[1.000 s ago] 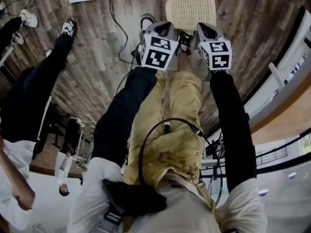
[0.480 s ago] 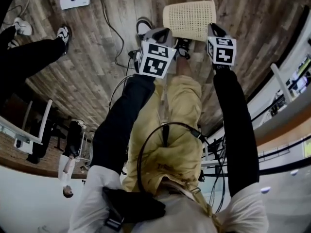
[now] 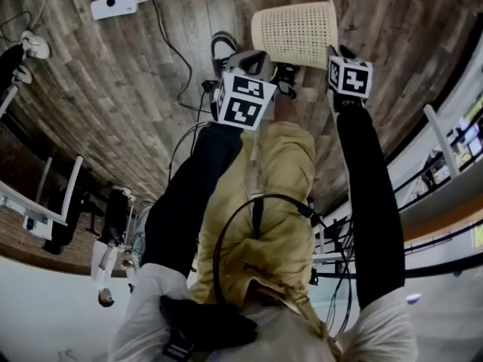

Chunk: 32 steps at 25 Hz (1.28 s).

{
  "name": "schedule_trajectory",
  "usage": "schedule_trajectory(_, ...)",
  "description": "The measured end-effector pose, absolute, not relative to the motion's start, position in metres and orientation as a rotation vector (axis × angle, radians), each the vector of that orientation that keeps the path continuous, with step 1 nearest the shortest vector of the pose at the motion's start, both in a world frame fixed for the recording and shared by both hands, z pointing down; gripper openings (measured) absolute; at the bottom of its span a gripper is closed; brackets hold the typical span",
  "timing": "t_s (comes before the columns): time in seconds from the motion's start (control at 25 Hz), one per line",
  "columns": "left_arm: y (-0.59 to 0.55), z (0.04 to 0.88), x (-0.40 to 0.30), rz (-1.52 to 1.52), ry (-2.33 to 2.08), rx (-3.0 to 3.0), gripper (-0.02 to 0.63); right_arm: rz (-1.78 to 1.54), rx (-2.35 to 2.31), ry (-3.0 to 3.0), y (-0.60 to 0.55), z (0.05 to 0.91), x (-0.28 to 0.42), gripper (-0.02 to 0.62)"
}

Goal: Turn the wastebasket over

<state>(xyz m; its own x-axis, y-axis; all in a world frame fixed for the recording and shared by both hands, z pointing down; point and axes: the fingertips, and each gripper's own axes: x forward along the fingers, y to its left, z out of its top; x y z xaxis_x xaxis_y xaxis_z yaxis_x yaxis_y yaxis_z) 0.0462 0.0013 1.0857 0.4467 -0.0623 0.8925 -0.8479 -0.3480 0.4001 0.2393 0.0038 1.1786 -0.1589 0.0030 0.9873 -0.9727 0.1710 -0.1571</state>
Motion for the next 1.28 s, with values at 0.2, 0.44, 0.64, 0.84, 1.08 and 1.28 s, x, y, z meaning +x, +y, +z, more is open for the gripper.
schedule_trajectory(0.2,0.005,1.084,0.047,1.038,-0.780,1.727,-0.003,1.163,0.992,-1.375,0.009,1.186,0.244,0.054)
schedule_trajectory(0.44,0.000,1.077,0.043,1.041,-0.804,1.737,-0.003,1.027,0.953,-1.500,-0.016,1.163,0.220,0.052)
schedule_trajectory(0.64,-0.016,1.064,0.032,1.025,-0.857,1.736,-0.003,0.643,0.842,-1.652,-0.061,1.125,0.193,0.052)
schedule_trajectory(0.84,-0.042,1.056,0.016,0.965,-0.983,1.751,-0.003,0.181,0.794,-1.739,-0.125,1.091,0.163,0.052)
schedule_trajectory(1.08,-0.048,1.057,-0.007,0.944,-1.082,1.739,-0.003,-0.090,0.582,-1.779,-0.125,1.110,0.118,0.054)
schedule_trajectory(1.28,-0.025,1.075,-0.029,0.972,-1.050,1.627,-0.003,0.106,0.357,-1.839,-0.060,1.133,0.082,0.060)
